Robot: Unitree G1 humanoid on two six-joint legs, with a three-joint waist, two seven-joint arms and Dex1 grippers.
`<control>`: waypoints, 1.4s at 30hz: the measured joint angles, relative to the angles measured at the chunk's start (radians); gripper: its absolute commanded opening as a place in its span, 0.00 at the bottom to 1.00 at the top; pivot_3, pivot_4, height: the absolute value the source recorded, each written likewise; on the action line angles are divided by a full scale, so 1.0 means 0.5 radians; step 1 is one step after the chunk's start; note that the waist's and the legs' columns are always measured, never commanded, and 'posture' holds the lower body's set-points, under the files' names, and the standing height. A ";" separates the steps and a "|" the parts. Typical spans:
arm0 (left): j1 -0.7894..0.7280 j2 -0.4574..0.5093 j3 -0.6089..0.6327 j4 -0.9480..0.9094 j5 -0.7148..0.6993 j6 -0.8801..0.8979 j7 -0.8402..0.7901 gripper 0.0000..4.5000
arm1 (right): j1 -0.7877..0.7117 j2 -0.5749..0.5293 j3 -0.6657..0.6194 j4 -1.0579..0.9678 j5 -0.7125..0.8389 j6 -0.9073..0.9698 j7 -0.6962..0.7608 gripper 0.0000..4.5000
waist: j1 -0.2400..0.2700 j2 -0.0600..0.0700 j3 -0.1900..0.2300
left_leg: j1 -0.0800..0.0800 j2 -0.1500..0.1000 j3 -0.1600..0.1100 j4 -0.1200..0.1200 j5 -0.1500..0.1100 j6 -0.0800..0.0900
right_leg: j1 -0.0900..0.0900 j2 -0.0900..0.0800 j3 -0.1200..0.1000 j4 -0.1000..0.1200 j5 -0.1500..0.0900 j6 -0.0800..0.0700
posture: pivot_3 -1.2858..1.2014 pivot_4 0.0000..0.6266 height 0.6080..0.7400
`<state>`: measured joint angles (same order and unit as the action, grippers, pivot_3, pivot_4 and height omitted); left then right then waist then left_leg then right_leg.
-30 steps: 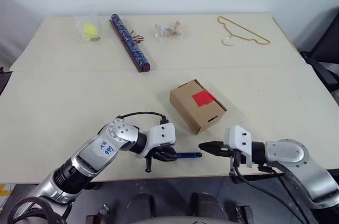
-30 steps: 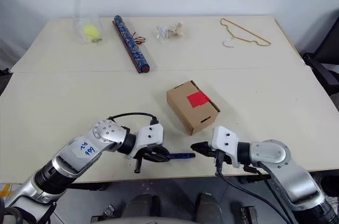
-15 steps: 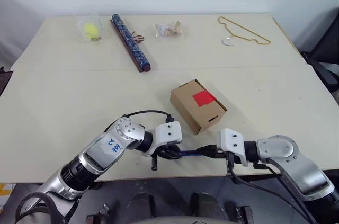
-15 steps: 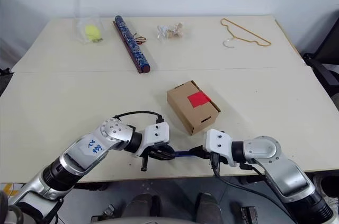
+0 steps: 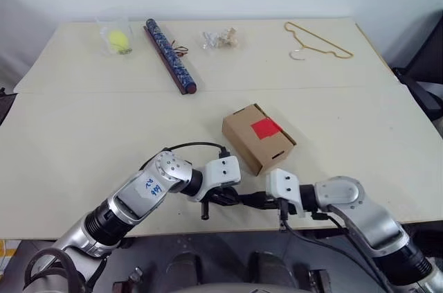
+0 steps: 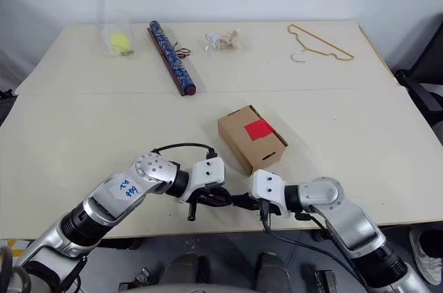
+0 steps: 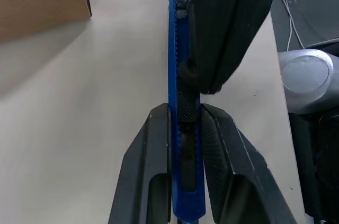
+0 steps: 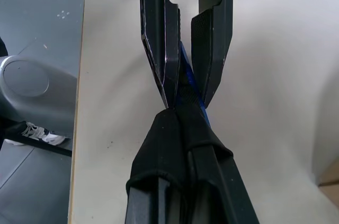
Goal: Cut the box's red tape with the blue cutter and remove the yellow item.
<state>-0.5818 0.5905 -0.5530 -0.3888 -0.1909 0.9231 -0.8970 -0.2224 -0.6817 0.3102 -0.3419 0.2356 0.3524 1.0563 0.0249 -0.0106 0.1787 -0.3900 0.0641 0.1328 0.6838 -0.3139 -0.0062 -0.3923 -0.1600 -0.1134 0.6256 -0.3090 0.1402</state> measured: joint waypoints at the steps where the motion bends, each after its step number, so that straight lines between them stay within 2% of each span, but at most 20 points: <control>1: 0.000 0.004 0.000 0.000 0.002 -0.005 0.000 0.11 | -0.006 0.008 0.003 0.007 -0.002 0.000 0.002 0.01 | -0.002 0.000 0.000 | 0.000 0.000 0.000 0.000 0.000 0.000 | 0.000 0.000 0.000 0.000 0.000 0.000 | 0.52 0.24 1.00; 11: 0.001 -0.009 -0.014 0.052 0.071 -0.154 0.000 0.11 | -0.026 0.067 -0.020 0.051 0.018 0.003 -0.004 0.01 | 0.000 0.000 0.000 | 0.000 0.000 0.000 0.000 0.000 0.000 | 0.000 0.000 0.000 0.000 0.000 0.000 | 0.52 0.24 1.00; 15: 0.015 -0.044 -0.016 0.102 0.094 -0.261 0.003 0.11 | -0.002 0.117 -0.170 -0.007 0.204 0.077 -0.034 0.01 | 0.004 0.000 0.000 | -0.002 0.000 0.000 0.000 0.000 0.000 | -0.001 0.000 0.000 0.000 0.000 0.000 | 0.52 0.24 1.00; 18: 0.071 -0.036 -0.008 0.115 0.130 -0.415 0.003 0.11 | 0.065 0.015 -0.428 -0.137 0.463 0.213 -0.001 0.01 | 0.007 0.000 0.000 | -0.003 0.000 -0.001 0.000 -0.001 0.002 | -0.002 0.000 -0.001 -0.002 0.000 0.000 | 0.52 0.24 1.00; 22: 0.224 0.011 0.087 0.142 0.155 -0.752 0.001 0.11 | 0.155 -0.213 -0.774 -0.274 0.882 0.609 -0.004 0.20 | 0.000 0.001 0.001 | -0.003 0.001 -0.004 -0.003 -0.003 0.003 | -0.004 -0.001 -0.001 -0.002 0.000 0.000 | 0.52 0.24 1.00; 25: 0.297 0.054 0.173 0.142 0.174 -1.005 -0.010 0.11 | 0.158 -0.381 -0.977 -0.344 1.182 0.917 -0.054 0.42 | -0.005 0.001 0.001 | -0.002 0.002 -0.015 -0.004 -0.003 0.004 | -0.004 -0.001 -0.001 -0.003 0.000 0.000 | 0.52 0.24 1.00; 28: 0.318 0.203 0.218 0.113 0.308 -1.345 -0.037 0.11 | 0.093 -0.531 -1.138 -0.400 1.624 1.319 -0.276 0.64 | -0.006 0.001 0.001 | -0.003 0.002 -0.016 -0.004 -0.004 0.004 | -0.004 -0.002 -0.001 -0.004 0.000 -0.001 | 0.52 0.24 1.00; 32: 0.279 0.107 0.277 0.085 0.326 -1.528 -0.024 0.11 | -0.105 -0.700 -1.154 -0.442 2.093 1.674 -0.618 0.95 | 0.005 0.001 0.002 | -0.006 0.000 -0.019 -0.002 -0.007 0.010 | -0.002 -0.004 -0.004 -0.008 0.001 -0.001 | 0.52 0.24 1.00; 33: 0.271 0.090 0.277 0.085 0.331 -1.554 -0.026 0.11 | -0.179 -0.733 -1.113 -0.417 2.241 1.749 -0.754 0.99 | 0.001 0.001 0.002 | -0.006 -0.001 -0.017 -0.002 -0.007 0.010 | -0.002 -0.006 -0.003 -0.009 0.001 0.000 | 0.52 0.24 1.00; 37: 0.247 0.046 0.279 0.088 0.341 -1.588 -0.046 0.11 | -0.305 -0.807 -0.918 -0.240 2.764 1.811 -1.264 0.99 | -0.002 0.001 0.002 | -0.008 -0.002 -0.016 -0.002 -0.007 0.010 | -0.004 -0.006 -0.004 -0.009 0.002 0.001 | 0.52 0.24 1.00; 42: 0.225 -0.050 0.278 0.110 0.371 -1.619 -0.043 0.11 | -0.388 -0.878 -0.633 -0.120 3.338 1.628 -1.881 0.99 | -0.002 0.000 0.002 | -0.014 -0.001 -0.005 0.000 -0.007 0.009 | -0.007 -0.005 -0.008 -0.009 0.002 0.002 | 0.52 0.24 1.00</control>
<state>-0.4692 0.5657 -0.4139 -0.3338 -0.0052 0.1135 -0.9184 -0.4165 -1.1207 -0.0062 -0.4017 1.9046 1.1664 0.1156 0.0241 -0.0104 0.1797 -0.3969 0.0634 0.1304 0.6840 -0.3171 -0.0016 -0.3956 -0.1625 -0.1175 0.6212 -0.3078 0.1413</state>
